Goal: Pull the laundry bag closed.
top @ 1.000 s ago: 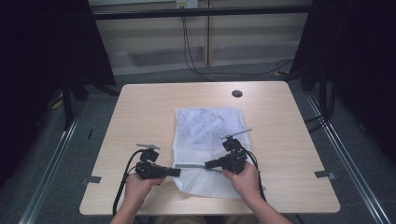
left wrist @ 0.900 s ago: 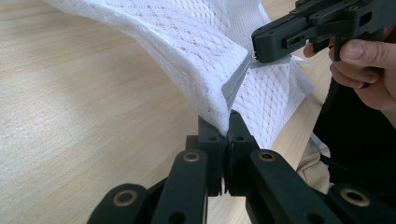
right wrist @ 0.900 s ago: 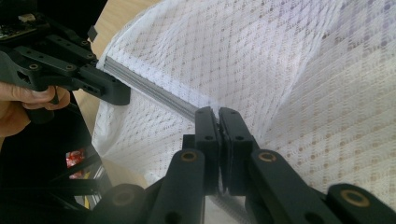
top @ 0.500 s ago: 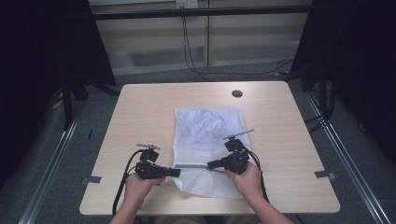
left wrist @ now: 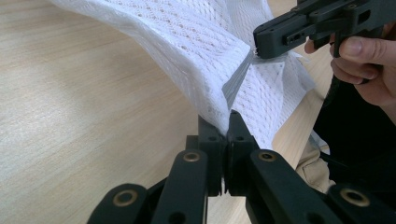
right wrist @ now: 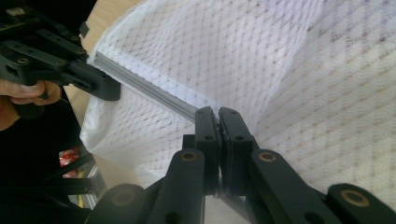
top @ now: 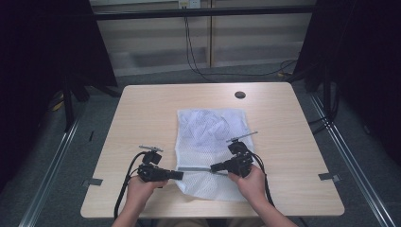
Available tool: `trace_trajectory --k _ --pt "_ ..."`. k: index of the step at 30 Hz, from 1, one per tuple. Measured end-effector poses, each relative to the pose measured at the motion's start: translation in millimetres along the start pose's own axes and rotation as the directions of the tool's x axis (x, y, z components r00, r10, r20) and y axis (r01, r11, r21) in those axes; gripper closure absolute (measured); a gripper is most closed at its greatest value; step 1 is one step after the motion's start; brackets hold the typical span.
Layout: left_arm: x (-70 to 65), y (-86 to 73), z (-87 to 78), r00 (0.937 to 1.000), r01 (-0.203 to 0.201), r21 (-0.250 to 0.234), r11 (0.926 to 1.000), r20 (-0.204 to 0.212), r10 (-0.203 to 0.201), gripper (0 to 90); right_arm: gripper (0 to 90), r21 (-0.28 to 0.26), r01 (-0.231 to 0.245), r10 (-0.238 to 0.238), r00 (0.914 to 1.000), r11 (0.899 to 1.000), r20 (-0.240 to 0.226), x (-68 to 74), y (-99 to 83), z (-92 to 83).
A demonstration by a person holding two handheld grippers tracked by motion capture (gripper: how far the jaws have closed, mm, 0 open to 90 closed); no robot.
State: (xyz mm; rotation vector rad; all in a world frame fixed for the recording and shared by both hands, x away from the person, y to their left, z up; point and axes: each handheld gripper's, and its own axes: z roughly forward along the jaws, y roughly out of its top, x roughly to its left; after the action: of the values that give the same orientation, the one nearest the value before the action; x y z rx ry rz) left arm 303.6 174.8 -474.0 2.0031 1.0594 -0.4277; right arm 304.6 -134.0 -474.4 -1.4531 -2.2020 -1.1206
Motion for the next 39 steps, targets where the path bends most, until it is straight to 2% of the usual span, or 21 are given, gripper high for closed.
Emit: trace_trajectory --k 3,10,21,26,34,39 --pt "-0.4 0.0 -0.1 1.0 0.005 -0.001 1.0 0.004 -0.005 88.3 87.2 -0.007 -0.007 0.007 0.9999 1.0 -0.012 -1.9 0.0 -1.0" --pt "-0.4 0.3 -1.0 1.0 -0.001 -0.002 1.0 0.003 0.001 88.3 87.3 -0.003 0.005 -0.005 1.0 1.0 0.003 -1.6 0.0 -2.5" --pt "-4.0 0.4 -1.4 1.0 0.003 -0.002 1.0 0.002 -0.003 88.3 87.3 -0.008 0.007 -0.007 1.0 1.0 0.007 -1.9 -0.4 -3.2" --pt "-3.6 0.8 -1.8 1.0 -0.01 -0.003 0.9999 -0.002 0.01 88.3 87.2 -0.008 0.003 -0.003 1.0 1.0 0.002 -2.5 -0.2 -3.2" --pt "-1.2 0.4 -3.6 1.0 0.0 -0.008 1.0 0.0 0.0 88.3 87.3 -0.012 -0.004 0.005 0.9999 1.0 0.015 -4.5 -0.8 -6.1" --pt "-1.4 0.3 -3.6 1.0 0.003 -0.006 1.0 0.006 -0.003 88.4 87.3 -0.012 0.003 -0.003 1.0 1.0 0.007 -4.4 -1.5 -7.7"
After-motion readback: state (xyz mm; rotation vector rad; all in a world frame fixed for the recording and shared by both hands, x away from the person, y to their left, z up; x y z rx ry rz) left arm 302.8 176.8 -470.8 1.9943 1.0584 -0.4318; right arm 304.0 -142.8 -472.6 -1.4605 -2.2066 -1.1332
